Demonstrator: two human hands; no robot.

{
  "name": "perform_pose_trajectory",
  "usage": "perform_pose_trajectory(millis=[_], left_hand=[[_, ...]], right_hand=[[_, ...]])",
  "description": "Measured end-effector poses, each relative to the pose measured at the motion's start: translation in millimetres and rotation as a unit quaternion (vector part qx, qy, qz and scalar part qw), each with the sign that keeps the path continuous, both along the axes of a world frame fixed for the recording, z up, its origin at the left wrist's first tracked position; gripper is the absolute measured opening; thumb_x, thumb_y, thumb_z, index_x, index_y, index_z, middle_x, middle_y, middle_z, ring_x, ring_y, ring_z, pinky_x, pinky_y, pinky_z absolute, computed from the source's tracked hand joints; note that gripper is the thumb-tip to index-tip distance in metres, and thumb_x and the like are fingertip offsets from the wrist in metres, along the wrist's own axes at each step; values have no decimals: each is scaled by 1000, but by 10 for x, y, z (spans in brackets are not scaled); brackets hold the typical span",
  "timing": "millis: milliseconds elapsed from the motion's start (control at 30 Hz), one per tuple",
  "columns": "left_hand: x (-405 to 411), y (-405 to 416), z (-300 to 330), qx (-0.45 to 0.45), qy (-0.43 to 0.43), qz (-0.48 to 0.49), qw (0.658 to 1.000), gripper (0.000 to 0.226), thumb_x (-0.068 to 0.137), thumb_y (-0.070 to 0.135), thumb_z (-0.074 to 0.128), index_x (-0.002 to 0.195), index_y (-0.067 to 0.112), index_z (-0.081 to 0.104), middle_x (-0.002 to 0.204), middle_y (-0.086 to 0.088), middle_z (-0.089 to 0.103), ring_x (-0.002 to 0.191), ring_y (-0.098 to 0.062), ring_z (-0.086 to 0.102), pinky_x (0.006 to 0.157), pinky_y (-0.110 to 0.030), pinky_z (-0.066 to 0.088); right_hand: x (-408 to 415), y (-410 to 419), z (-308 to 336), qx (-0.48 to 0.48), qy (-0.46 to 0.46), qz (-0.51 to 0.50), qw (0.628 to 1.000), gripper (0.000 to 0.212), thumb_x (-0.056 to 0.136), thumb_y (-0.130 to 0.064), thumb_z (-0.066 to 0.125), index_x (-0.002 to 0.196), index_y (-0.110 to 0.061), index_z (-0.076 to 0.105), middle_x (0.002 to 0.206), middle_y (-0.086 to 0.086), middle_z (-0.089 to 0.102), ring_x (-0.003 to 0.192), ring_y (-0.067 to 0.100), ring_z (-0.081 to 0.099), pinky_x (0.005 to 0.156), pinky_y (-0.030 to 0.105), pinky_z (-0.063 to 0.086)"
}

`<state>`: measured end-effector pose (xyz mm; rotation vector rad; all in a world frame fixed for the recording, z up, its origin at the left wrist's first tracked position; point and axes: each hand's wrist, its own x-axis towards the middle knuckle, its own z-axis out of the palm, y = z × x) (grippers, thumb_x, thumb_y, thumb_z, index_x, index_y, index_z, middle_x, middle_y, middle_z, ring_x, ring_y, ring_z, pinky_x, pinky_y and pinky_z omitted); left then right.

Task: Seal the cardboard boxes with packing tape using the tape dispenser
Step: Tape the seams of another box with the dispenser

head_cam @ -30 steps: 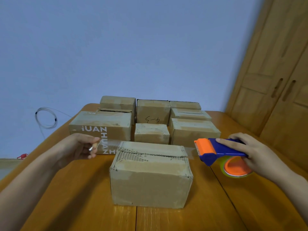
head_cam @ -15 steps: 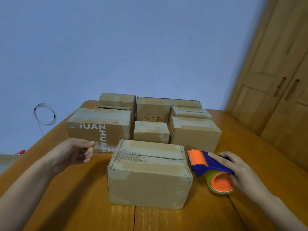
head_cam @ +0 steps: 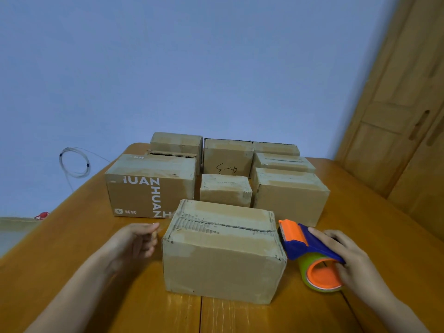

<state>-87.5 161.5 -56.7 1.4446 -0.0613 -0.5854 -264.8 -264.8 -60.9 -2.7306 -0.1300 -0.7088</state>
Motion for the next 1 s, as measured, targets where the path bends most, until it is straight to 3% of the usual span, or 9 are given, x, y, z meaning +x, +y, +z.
perform_pose_trajectory(millis=[133, 267, 400, 500, 600, 667, 733, 867, 1000], left_hand=[[-96, -173, -115, 21, -20, -12, 999, 33, 84, 10, 54, 109, -10, 63, 106, -34, 60, 93, -38, 54, 73, -41, 47], [-114, -222, -112, 69, -105, -20, 992, 25, 97, 2, 43, 106, -13, 60, 94, -31, 66, 85, -41, 61, 80, -56, 50], [-258, -234, -245, 206, -224, -33, 952, 26, 99, 7, 45, 101, 19, 69, 81, -9, 73, 68, -27, 66, 57, -32, 53], [-304, -256, -302, 267, -262, -30, 927, 19, 95, 7, 53, 104, 21, 62, 79, -7, 72, 62, -27, 66, 59, -37, 54], [-253, -230, -135, 235, -240, 28, 941, 19, 93, 5, 55, 108, 17, 53, 96, -12, 66, 81, -39, 66, 66, -45, 56], [-240, -240, 15, 171, -226, 106, 953, 13, 98, 17, 52, 110, 14, 56, 101, -12, 64, 90, -34, 64, 73, -45, 54], [-303, -285, 199, 111, -230, 136, 957, 27, 99, 33, 46, 120, 19, 56, 109, -2, 63, 103, -22, 61, 79, -35, 50], [-512, -410, 474, 93, -261, 27, 961, 47, 89, 56, 42, 133, 40, 49, 128, 23, 51, 117, -1, 47, 92, -23, 39], [-497, -454, 505, 128, -277, 3, 952, 52, 91, 45, 51, 142, 35, 42, 140, 24, 37, 126, 1, 35, 94, -18, 31]], right_hand=[[5, 16, -33, 20, 7, -9, 1000, 118, 64, 29, 57, 139, -58, 30, 117, -5, 50, 106, 17, 51, 82, 10, 37], [11, 79, -48, 46, 2, -4, 999, 117, 70, 28, 56, 136, -64, 28, 119, -13, 48, 108, 10, 48, 78, 13, 41], [-4, 111, -69, 56, 8, -13, 998, 118, 70, 28, 57, 135, -65, 27, 120, -12, 48, 109, 11, 48, 78, 15, 42], [-22, 153, -84, 55, 9, -19, 998, 119, 71, 27, 56, 133, -69, 24, 121, -19, 45, 108, 9, 47, 74, 16, 44], [-15, 153, -80, 44, 16, -29, 998, 117, 69, 27, 56, 136, -64, 25, 118, -10, 48, 107, 14, 50, 77, 11, 40], [-18, 146, -63, 34, 23, -39, 998, 117, 67, 27, 57, 138, -61, 25, 119, -7, 49, 108, 17, 51, 81, 10, 37], [-24, 159, -68, 30, 24, -47, 998, 118, 67, 26, 58, 138, -62, 24, 117, -8, 48, 106, 16, 52, 79, 12, 39], [-19, 248, -82, 27, 23, -47, 998, 118, 68, 25, 58, 139, -62, 23, 118, -10, 47, 107, 15, 51, 79, 11, 40], [12, 408, -81, 17, 14, -48, 999, 118, 62, 25, 62, 141, -55, 25, 115, -9, 46, 105, 13, 48, 82, 8, 37]])
